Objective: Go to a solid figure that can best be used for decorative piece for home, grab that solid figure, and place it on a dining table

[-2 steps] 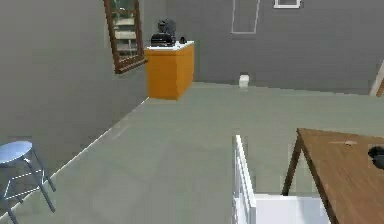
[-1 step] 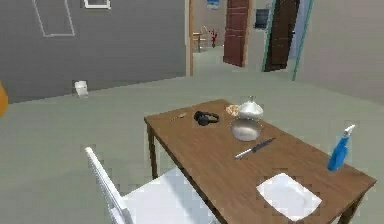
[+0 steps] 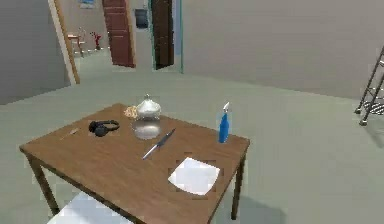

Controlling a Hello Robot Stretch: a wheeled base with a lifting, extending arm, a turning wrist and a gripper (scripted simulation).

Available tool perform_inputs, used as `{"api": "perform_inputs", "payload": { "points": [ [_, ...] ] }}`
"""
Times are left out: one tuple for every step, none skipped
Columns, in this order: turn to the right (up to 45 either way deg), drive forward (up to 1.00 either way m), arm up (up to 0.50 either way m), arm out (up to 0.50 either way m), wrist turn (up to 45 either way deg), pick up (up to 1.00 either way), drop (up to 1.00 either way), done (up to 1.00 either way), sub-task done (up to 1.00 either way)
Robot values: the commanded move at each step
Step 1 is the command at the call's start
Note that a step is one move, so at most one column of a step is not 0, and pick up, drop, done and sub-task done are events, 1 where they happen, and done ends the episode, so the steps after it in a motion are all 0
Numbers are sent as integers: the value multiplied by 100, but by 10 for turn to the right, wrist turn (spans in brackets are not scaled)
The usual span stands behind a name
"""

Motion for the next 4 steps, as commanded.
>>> {"api": "perform_inputs", "payload": {
  "points": [
    [-450, 0, 0, 0, 0, 0, 0, 0, 0],
    [-270, 0, 0, 0, 0, 0, 0, 0, 0],
    [450, 0, 0, 0, 0, 0, 0, 0, 0],
    [450, 0, 0, 0, 0, 0, 0, 0, 0]
  ]
}}
